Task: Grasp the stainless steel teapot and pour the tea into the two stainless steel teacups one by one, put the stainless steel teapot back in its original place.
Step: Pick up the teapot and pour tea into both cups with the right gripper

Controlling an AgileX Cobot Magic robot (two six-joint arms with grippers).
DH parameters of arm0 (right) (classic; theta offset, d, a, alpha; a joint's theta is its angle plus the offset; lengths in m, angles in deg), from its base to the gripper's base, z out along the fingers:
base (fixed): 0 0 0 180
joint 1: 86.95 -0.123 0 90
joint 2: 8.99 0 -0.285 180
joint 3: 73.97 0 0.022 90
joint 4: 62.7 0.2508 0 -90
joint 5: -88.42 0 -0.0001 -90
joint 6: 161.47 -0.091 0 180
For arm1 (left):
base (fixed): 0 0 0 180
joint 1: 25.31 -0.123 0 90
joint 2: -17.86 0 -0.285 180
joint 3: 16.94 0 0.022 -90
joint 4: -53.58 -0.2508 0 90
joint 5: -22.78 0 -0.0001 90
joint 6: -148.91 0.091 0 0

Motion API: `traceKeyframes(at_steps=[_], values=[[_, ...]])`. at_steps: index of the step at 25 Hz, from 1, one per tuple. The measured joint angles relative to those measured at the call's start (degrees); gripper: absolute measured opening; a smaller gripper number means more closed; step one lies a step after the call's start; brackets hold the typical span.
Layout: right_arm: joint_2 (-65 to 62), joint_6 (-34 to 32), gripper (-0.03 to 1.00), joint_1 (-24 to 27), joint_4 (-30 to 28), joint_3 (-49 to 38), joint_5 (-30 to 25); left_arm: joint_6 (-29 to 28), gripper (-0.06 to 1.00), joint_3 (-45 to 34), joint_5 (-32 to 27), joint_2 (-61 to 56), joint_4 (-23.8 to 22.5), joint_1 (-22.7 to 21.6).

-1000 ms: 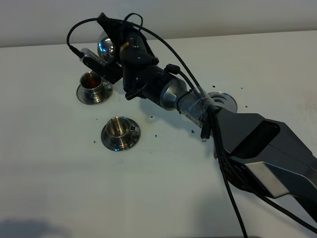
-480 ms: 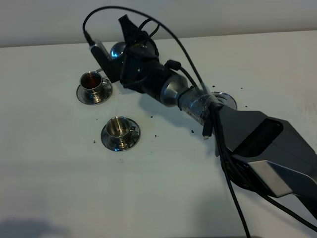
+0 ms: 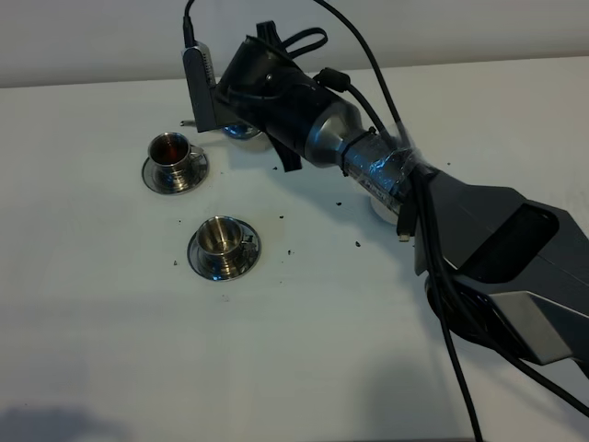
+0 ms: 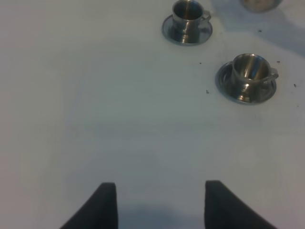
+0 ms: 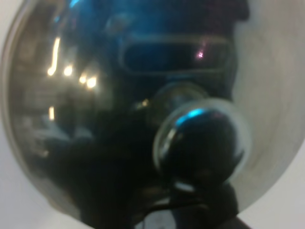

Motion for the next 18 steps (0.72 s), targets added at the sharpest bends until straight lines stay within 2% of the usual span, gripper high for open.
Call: traceKeyframes(at_steps=[8,12,18], values=[[-0.31,-2.1,0.18,0.63,14.92,0.43,-5.61,0.0,0.45,0.0,0.0,0.0,0.0,0.0],[-0.34,-3.71,0.18,1.23,19.25,1.11,-6.57,0.0,0.45,0.0,0.0,0.0,0.0,0.0],[-0.34,-10.08,0.18,3.32,24.52,1.92,-7.4,0.0,0.45,0.0,0.0,0.0,0.0,0.0]])
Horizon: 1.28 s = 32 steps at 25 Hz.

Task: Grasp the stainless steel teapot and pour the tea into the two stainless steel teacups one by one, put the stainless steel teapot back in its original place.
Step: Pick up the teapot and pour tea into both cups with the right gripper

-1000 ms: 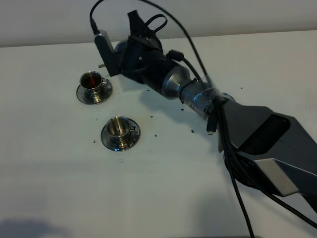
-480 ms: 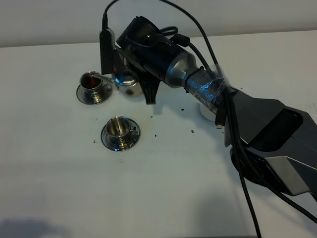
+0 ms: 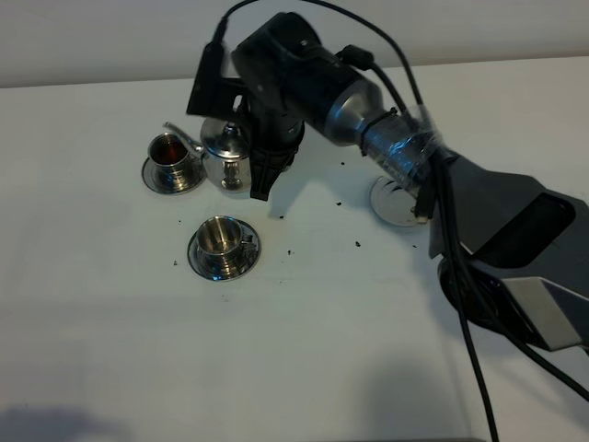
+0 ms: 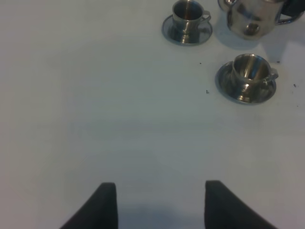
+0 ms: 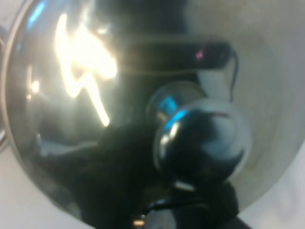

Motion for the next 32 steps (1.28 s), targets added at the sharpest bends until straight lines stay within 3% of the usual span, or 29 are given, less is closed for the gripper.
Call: traceKeyframes(at_steps=[10,24,32], values=[[0.0,-7.89,0.18,3.09,6.44,0.0,-0.39,0.0,0.45,0.0,0.0,0.0,0.0,0.0],[-7.43,-8.59,0.18,3.35,4.77,-0.24,-0.53,0.0,0.45,0.0,0.0,0.0,0.0,0.0],[-21.61,-8.97,0.18,1.55,2.37,-19.18,-0.48,0.07,0.45,0.0,0.0,0.0,0.0,0.0]])
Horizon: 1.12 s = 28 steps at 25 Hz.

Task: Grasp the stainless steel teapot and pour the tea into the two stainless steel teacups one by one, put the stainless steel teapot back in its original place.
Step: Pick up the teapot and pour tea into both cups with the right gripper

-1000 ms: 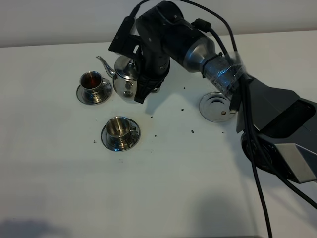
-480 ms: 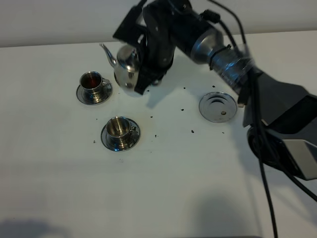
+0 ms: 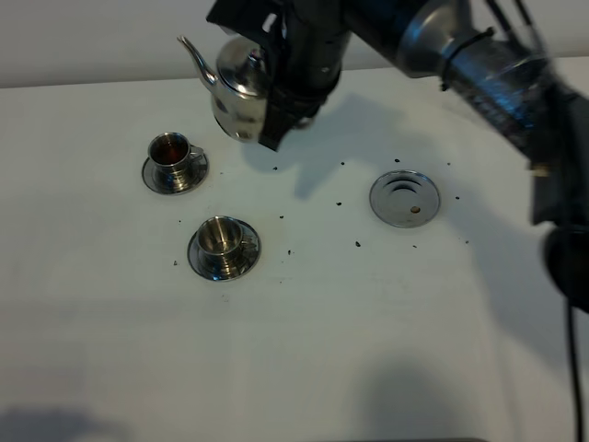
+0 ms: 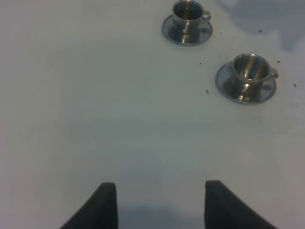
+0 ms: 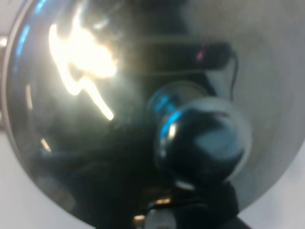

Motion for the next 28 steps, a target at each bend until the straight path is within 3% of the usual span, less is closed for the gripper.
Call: traceKeyframes(at_steps=[7,13,20,28], values=[[-12.83,-0.5,0.18,-0.24,-0.58,-20.77,0.7,-0.05,0.45,0.0,0.0,0.0,0.0,0.0],[-23.6,-2.44,0.18,-0.24,-0.68,-40.42,9.93,-0.05,0.45,0.0,0.0,0.0,0.0,0.0],[-29.78,-3.81,0.18,-0.47,-2.16,-55.13,15.24,-0.05,0.45,0.0,0.0,0.0,0.0,0.0],[-31.51,-10.0,0.18,-5.71,-13.65,-64.71,24.45,-0.05,0.45,0.0,0.0,0.0,0.0,0.0]])
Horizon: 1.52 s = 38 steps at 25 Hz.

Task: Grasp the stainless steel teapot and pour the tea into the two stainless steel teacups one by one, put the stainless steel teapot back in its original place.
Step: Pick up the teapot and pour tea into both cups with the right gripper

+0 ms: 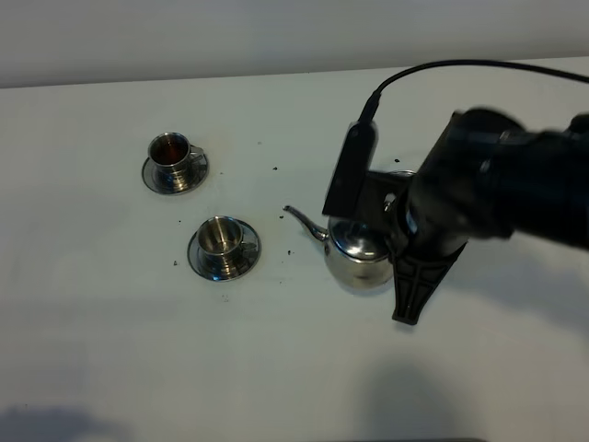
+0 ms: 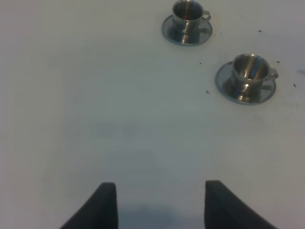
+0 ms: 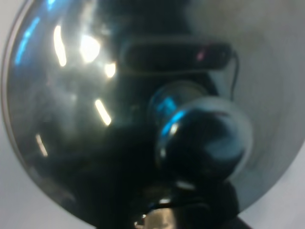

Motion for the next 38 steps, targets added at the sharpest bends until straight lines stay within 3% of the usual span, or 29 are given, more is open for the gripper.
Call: traceKeyframes(at_steps=[6,10,22,30,38], values=[[2.13,-7.92,0.18,-3.12,-14.03,-0.84,3.0,0.0,0.45,0.0,0.0,0.0,0.0,0.0],[5.96,-10.71,0.18,-3.12,-19.67,-0.84,5.41,-0.04,0.45,0.0,0.0,0.0,0.0,0.0],[12.61,-8.32,0.18,-4.5,-27.43,4.98,4.91,-0.04,0.45,0.0,0.0,0.0,0.0,0.0],[15.09,-8.22,0.18,-6.83,-36.54,5.53,1.94,-0.04,0.45,0.0,0.0,0.0,0.0,0.0],[18.69,-8.2,0.18,-7.77,-37.75,12.04,-1.61,-0.04,0.45,0.0,0.0,0.0,0.0,0.0]])
